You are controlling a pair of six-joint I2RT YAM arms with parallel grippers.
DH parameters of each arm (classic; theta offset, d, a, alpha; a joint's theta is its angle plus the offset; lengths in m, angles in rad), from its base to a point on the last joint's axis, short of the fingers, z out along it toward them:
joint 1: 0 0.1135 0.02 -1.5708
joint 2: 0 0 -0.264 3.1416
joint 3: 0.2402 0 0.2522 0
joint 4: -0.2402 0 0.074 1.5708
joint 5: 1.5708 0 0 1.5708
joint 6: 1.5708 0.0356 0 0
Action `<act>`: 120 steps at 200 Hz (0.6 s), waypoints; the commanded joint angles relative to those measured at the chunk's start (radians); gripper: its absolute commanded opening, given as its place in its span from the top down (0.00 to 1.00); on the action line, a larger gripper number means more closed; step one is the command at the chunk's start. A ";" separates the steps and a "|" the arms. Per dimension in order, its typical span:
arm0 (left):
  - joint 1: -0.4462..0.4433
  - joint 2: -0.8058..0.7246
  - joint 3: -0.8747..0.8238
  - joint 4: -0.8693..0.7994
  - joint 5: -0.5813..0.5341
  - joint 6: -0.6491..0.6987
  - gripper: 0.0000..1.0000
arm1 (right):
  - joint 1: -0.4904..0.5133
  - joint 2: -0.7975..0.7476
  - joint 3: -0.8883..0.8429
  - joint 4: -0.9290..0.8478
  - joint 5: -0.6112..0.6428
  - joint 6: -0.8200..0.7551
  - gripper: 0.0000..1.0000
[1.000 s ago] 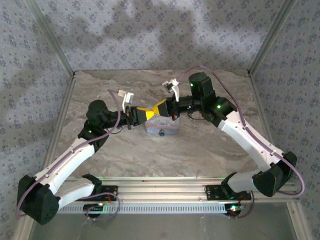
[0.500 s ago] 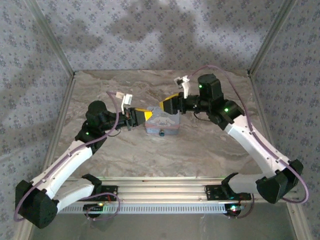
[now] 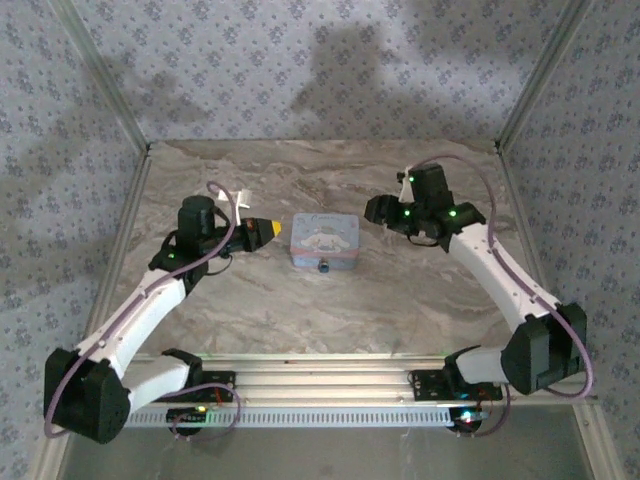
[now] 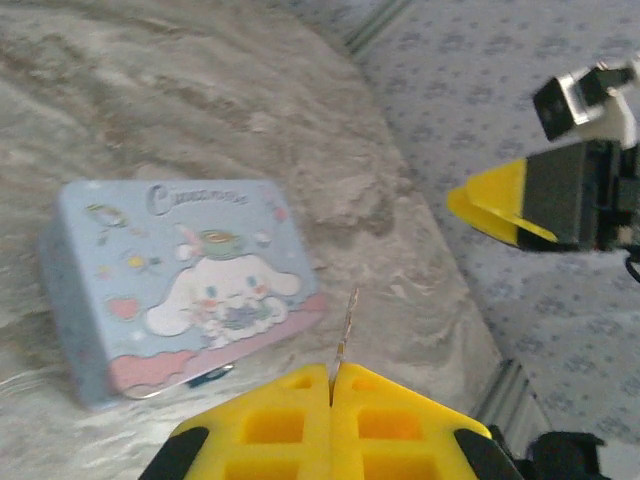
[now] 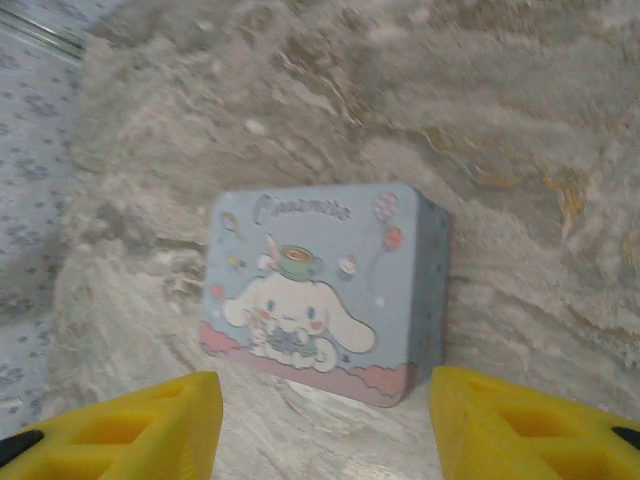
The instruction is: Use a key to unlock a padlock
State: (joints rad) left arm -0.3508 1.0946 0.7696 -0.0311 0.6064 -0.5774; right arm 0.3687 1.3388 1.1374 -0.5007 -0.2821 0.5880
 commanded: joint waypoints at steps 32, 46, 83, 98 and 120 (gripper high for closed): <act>0.031 0.122 -0.039 -0.007 -0.066 0.017 1.00 | 0.177 0.079 -0.127 0.128 0.196 0.085 0.43; 0.037 0.149 -0.045 -0.010 -0.080 0.024 1.00 | 0.211 0.124 -0.136 0.138 0.229 0.107 0.43; 0.042 0.228 -0.044 -0.009 -0.117 0.063 1.00 | 0.226 0.197 -0.131 0.148 0.246 0.135 0.44; 0.043 0.278 -0.045 0.019 -0.110 0.068 1.00 | 0.219 0.215 -0.125 0.150 0.245 0.130 0.44; 0.036 0.367 -0.043 0.074 -0.109 0.042 1.00 | 0.197 0.240 -0.116 0.146 0.224 0.127 0.44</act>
State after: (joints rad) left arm -0.3141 1.3861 0.7227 -0.0143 0.5041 -0.5419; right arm 0.5865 1.5520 1.0061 -0.3588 -0.0742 0.6964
